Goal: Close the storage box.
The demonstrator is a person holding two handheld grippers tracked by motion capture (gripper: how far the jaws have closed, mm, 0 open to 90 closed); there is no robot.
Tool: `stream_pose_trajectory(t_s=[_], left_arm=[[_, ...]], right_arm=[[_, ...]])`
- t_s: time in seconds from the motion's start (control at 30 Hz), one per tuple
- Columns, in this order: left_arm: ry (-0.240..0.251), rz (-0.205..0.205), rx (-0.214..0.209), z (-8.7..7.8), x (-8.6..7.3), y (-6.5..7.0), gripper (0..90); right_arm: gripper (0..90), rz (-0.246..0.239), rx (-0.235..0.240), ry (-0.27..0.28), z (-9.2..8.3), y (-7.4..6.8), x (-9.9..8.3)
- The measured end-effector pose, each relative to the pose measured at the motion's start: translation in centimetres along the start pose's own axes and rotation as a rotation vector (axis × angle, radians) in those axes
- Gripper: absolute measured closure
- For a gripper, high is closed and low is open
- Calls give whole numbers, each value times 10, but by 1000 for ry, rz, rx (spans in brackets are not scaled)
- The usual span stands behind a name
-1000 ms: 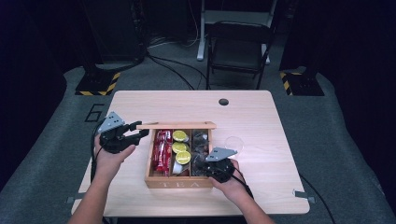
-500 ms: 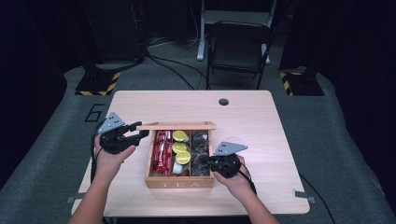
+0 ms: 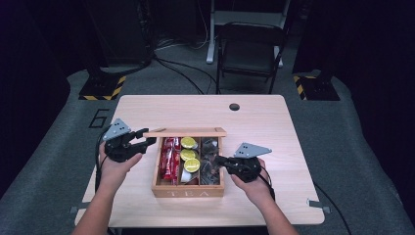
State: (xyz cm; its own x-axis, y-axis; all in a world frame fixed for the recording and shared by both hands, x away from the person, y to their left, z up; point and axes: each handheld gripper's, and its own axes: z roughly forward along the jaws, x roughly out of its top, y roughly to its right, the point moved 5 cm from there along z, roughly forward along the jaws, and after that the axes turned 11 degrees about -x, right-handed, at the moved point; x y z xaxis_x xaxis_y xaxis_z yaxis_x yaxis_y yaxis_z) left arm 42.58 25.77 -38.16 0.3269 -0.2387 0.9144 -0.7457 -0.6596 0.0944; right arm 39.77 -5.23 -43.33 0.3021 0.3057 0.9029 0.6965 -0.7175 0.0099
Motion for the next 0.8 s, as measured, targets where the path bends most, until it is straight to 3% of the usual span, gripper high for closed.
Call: stream_pose_trajectory(t_s=[0.4, 0.53, 0.8], left_arm=[[-4, 1, 0, 0, -1, 0, 554], [-3, -1, 1, 0, -2, 1, 553], [-8, 3, -1, -1, -4, 2, 551]], right_arm=[[894, 36, -53, 16, -9, 19, 5], [894, 18, -76, 20, -11, 27, 5], [894, 56, -124, 11, -12, 43, 1]])
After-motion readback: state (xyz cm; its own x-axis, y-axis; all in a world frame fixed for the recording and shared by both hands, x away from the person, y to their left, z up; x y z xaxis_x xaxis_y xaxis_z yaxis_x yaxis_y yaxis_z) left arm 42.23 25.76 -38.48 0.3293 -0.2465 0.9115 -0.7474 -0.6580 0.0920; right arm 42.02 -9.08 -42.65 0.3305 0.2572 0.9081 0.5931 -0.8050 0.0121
